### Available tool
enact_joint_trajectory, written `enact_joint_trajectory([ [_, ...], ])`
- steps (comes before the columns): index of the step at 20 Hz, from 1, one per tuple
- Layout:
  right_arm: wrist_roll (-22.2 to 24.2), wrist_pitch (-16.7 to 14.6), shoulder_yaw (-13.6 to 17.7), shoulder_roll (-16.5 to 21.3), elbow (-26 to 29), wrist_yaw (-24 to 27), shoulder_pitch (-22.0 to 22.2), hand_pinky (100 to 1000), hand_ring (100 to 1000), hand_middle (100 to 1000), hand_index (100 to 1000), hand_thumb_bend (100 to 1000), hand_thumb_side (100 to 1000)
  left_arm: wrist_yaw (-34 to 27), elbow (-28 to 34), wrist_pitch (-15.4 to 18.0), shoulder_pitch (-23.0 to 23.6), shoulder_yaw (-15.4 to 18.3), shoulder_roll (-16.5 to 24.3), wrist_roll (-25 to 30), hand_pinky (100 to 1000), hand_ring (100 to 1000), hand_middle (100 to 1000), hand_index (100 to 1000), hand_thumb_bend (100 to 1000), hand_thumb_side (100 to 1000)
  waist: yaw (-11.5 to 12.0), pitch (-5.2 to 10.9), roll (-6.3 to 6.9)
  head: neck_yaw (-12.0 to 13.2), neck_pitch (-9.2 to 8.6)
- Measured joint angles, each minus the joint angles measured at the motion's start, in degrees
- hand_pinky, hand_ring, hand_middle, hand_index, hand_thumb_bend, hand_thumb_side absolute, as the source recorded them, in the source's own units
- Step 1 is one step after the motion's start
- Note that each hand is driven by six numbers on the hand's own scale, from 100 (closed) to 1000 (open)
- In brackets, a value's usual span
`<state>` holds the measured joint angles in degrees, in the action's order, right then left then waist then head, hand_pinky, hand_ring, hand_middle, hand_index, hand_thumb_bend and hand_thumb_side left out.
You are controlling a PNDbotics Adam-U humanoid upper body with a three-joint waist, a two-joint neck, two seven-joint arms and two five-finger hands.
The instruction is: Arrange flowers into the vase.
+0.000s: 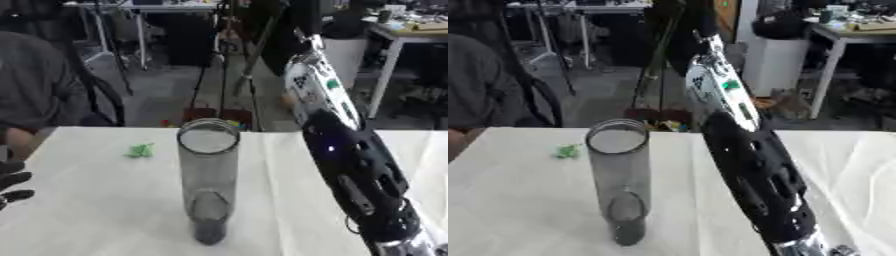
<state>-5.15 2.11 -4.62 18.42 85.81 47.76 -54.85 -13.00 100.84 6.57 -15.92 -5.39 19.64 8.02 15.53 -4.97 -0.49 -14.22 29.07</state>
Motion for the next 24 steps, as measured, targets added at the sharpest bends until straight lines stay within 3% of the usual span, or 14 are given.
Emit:
enact_joint_trajectory([
  [7,0.8,0.6,-1.7,0.0,0.2,0.7,0.4,100,100,100,100,100,949,0.0,0.0,0.0,0.0,0.0,0.0,0.0,754,821,780,815,1000,795,0.0,-0.06,-0.18,0.0,-0.01],
  [24,4.2,-1.7,-4.4,0.2,-2.7,-6.2,1.8,100,100,100,100,100,936,0.0,0.0,0.0,0.0,0.0,0.0,0.0,755,820,779,814,1000,794,-0.4,-0.18,-0.17,0.5,-0.01],
])
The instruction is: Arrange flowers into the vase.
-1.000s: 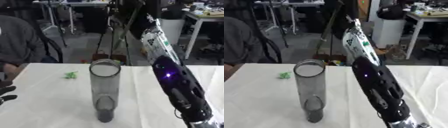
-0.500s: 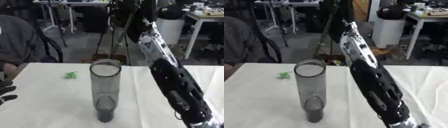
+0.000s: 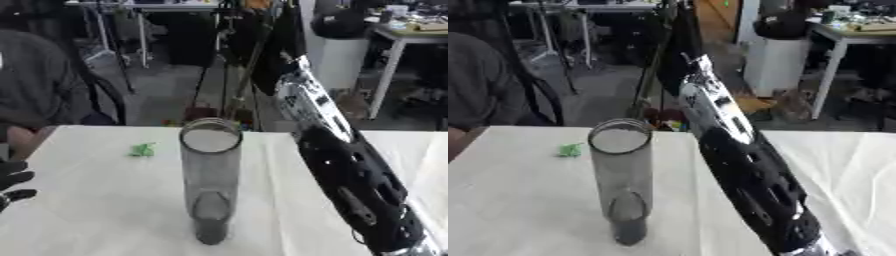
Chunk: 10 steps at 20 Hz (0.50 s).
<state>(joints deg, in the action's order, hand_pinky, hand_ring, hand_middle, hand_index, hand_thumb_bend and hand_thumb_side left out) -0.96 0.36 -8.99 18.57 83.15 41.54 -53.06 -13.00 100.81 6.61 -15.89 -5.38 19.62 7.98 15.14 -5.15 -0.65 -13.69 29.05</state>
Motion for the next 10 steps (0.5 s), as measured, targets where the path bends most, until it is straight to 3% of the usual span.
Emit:
enact_joint_trajectory([
  [10,1.4,-0.8,-1.6,0.0,-0.2,-2.6,0.7,100,100,100,105,100,938,0.0,-0.3,0.1,0.1,0.0,0.0,-0.1,755,820,778,814,1000,795,-0.3,-0.01,0.07,0.4,0.00],
])
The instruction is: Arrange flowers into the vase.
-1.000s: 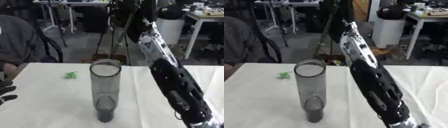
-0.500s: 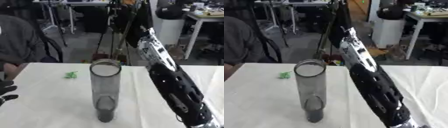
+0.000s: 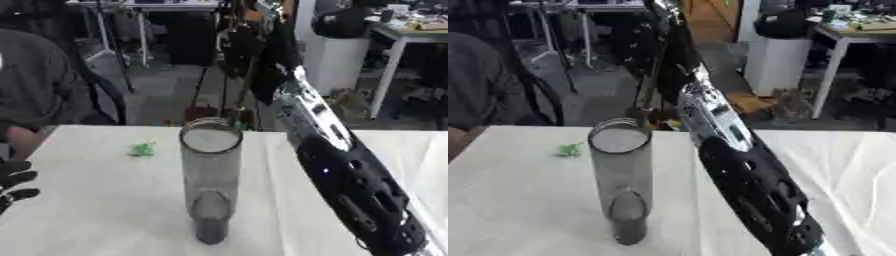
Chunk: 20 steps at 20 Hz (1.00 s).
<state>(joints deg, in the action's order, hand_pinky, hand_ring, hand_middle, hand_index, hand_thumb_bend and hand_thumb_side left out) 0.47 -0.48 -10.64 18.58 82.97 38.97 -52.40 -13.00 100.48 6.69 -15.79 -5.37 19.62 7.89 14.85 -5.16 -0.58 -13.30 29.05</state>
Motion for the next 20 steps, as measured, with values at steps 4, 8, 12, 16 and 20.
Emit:
enact_joint_trajectory([
  [4,0.1,0.0,-0.3,0.0,0.0,-0.5,0.1,100,100,100,105,100,938,0.0,0.0,0.0,0.0,0.0,0.0,0.0,755,820,778,814,1000,795,0.0,0.00,0.01,0.1,0.00],
  [8,0.2,0.1,-0.6,0.0,0.1,-0.6,0.4,100,100,100,112,100,940,0.0,0.0,0.0,0.0,0.0,0.0,0.0,755,820,778,813,1000,796,0.0,-0.01,0.01,0.1,0.00],
  [12,0.4,0.4,-1.0,-0.1,0.2,-0.8,0.5,100,100,100,114,100,940,0.0,0.0,0.0,0.0,0.0,0.0,0.0,756,820,777,813,1000,796,0.0,-0.04,0.01,0.1,0.00],
  [16,0.6,0.5,-1.4,-0.2,0.3,-1.0,0.5,100,100,100,120,100,945,0.0,-0.1,0.0,0.0,0.0,0.0,0.0,756,820,777,813,1000,794,0.0,-0.05,-0.02,0.1,0.00],
  [20,1.1,0.5,-1.8,-0.2,0.4,-1.2,0.5,100,100,100,139,100,939,0.0,-0.4,0.0,0.0,0.0,0.0,-0.1,756,819,777,813,1000,794,0.0,-0.05,-0.10,0.2,-0.01],
])
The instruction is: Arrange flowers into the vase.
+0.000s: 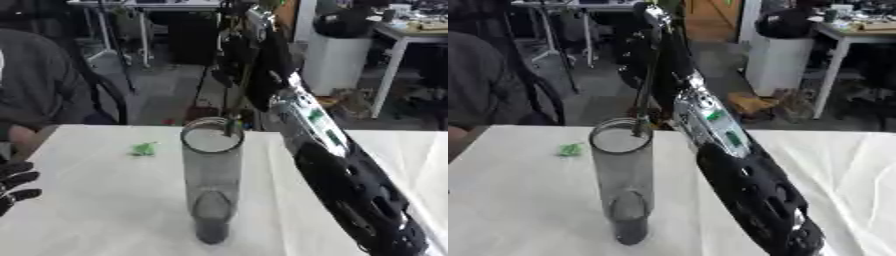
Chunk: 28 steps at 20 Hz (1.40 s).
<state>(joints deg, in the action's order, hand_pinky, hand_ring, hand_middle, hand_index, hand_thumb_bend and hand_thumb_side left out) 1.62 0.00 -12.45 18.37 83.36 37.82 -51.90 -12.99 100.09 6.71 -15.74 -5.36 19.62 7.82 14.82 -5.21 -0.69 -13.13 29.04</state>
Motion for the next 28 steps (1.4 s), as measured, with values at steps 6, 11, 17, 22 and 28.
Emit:
enact_joint_trajectory([
  [6,1.3,-0.9,-0.5,0.0,0.3,-1.0,0.2,100,100,100,175,100,928,0.0,-0.3,0.1,0.1,0.1,0.0,-0.1,756,819,776,813,1000,793,0.0,-0.03,-0.10,0.2,-0.02],
  [11,2.1,-1.4,-0.6,0.0,0.4,-1.8,0.5,100,100,100,186,100,921,0.3,-0.6,0.1,0.1,0.2,0.0,-0.1,756,819,776,811,1000,785,0.0,-0.05,-0.11,0.3,-0.02],
  [17,2.6,-1.7,-0.6,0.0,0.4,-2.6,0.5,100,100,100,184,100,884,0.4,-0.7,0.1,0.1,0.3,0.0,-0.1,757,819,776,810,1000,785,0.0,-0.05,-0.11,0.4,-0.04],
  [22,3.9,-3.0,-1.0,0.0,0.6,-4.8,0.4,100,100,100,180,100,855,0.4,-0.7,0.1,0.1,0.3,0.0,-0.1,757,819,776,809,1000,772,0.0,-0.05,-0.17,0.5,-0.45],
  [28,5.4,-4.9,-1.3,0.0,0.8,-8.2,0.4,100,100,100,179,100,838,0.5,-0.7,0.1,0.2,0.3,0.0,-0.1,757,818,775,808,1000,751,-0.1,-0.05,-0.31,0.7,-0.47],
])
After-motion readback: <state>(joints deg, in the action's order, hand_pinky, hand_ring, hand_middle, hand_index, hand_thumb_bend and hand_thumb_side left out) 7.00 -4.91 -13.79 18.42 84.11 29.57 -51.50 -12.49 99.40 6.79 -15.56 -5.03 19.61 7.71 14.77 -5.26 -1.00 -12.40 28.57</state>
